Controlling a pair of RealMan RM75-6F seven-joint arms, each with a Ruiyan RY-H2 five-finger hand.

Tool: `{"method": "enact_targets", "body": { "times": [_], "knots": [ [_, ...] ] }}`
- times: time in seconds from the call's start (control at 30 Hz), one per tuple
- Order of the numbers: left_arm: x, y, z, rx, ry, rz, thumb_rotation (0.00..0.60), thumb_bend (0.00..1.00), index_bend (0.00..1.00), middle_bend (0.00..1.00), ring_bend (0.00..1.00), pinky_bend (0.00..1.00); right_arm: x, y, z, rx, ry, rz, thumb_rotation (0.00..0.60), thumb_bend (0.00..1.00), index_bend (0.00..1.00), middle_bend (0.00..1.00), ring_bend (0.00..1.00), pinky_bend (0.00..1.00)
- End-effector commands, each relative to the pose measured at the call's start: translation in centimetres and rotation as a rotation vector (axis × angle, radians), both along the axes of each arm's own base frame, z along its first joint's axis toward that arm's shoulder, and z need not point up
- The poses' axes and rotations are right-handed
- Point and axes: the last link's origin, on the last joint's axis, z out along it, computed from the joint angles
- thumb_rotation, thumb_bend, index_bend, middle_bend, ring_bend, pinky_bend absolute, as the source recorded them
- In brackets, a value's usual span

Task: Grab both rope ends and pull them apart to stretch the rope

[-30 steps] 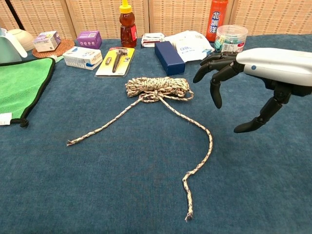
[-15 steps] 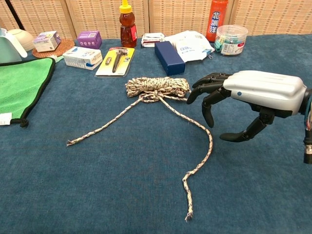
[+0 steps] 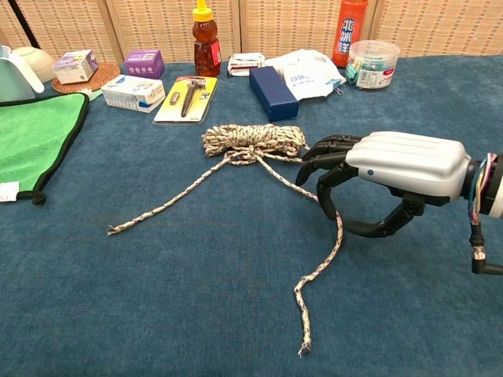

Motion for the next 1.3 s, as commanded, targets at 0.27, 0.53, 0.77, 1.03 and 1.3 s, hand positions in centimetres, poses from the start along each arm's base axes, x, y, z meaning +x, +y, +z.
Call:
{"method": "enact_targets", "body": {
  "times": [0.27,0.53,0.77,1.03,1.3],
  "knots": [
    [0.0,0.0,0.0,-0.007,0.0,0.0,0.211,0.42,0.22,0.17,0.23,0.23,-0.4,-0.2,-1.0,-0.018,0.042,0.034,0.6,0.43,0.47,0.19,0.08,0.0],
    [0.0,0.0,0.1,-0.01,-0.002,0.0,0.211,0.42,0.22,0.17,0.23,0.23,-0.8,0.0,-1.4,-0.011,0.061,0.05,0.6,0.43,0.46,0.19,0.08,0.0],
    [0.1,-0.1,-0.2,-0.022,-0.004,-0.003,0.211,0.42,0.22,0.17,0.23,0.23,-0.6,0.1,-1.7,-0.012,0.066,0.062,0.6,0.43,0.47,0.19,0.08,0.0],
    [0.0,-0.3,0.1,-0.015,-0.005,0.003,0.213,0.42,0.22,0.17,0.22,0.23,-1.1,0.3,-1.9,-0.004,0.085,0.061,0.6,0.43,0.47,0.19,0.08,0.0],
    [0.0,-0.4,0.1,-0.02,-0.005,0.004,0.211,0.42,0.22,0.17,0.22,0.23,-1.1,0.5,-2.0,-0.006,0.085,0.069,0.6,0.43,0.47,0.19,0.08,0.0]
  ]
}}
